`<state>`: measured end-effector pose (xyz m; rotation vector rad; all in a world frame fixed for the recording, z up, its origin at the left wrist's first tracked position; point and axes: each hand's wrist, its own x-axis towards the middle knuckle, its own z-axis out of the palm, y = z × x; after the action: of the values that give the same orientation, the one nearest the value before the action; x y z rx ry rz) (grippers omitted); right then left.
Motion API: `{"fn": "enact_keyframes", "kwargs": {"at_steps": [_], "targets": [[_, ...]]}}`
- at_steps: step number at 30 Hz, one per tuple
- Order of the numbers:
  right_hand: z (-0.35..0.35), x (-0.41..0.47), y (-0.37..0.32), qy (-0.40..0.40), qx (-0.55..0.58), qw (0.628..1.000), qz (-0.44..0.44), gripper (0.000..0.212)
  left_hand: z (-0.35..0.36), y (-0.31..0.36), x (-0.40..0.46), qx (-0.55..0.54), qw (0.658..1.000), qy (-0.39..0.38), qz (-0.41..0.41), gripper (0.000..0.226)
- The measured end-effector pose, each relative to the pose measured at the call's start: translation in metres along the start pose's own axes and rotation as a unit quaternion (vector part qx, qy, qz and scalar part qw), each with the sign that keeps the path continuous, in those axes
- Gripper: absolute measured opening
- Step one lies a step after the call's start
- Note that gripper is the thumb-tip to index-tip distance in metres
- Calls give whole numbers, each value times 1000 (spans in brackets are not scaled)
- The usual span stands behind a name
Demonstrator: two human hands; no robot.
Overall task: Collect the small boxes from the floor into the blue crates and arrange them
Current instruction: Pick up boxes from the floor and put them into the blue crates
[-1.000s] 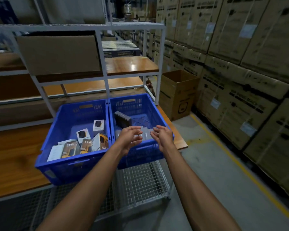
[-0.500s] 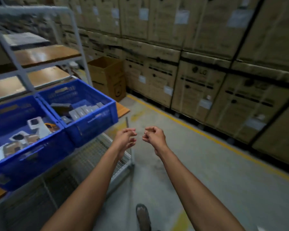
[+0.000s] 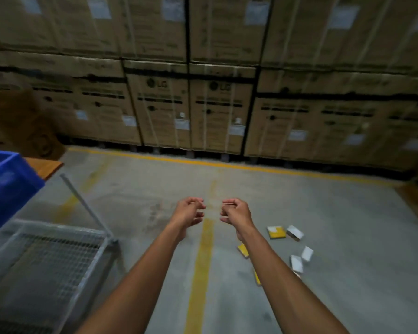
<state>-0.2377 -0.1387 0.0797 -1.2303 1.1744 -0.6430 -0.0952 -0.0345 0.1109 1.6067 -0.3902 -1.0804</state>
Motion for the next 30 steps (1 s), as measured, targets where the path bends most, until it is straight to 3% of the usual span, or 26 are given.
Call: {"fn": "enact_keyframes", "kwargs": {"at_steps": [8, 16, 24, 30], "targets": [[-229, -61, 59, 104, 17, 994, 8, 19, 206, -57, -66, 55, 994, -92, 0, 16], [-444, -136, 120, 180, -43, 982, 39, 22, 384, -136, -154, 116, 982, -149, -26, 15], [-558, -168, 154, 228, -41, 971, 66, 16, 503, -179, -178, 159, 968, -189, -35, 14], [-620, -126, 161, 231, -57, 968, 78, 15, 577, -197, -135, 171, 964, -195, -63, 17]]}}
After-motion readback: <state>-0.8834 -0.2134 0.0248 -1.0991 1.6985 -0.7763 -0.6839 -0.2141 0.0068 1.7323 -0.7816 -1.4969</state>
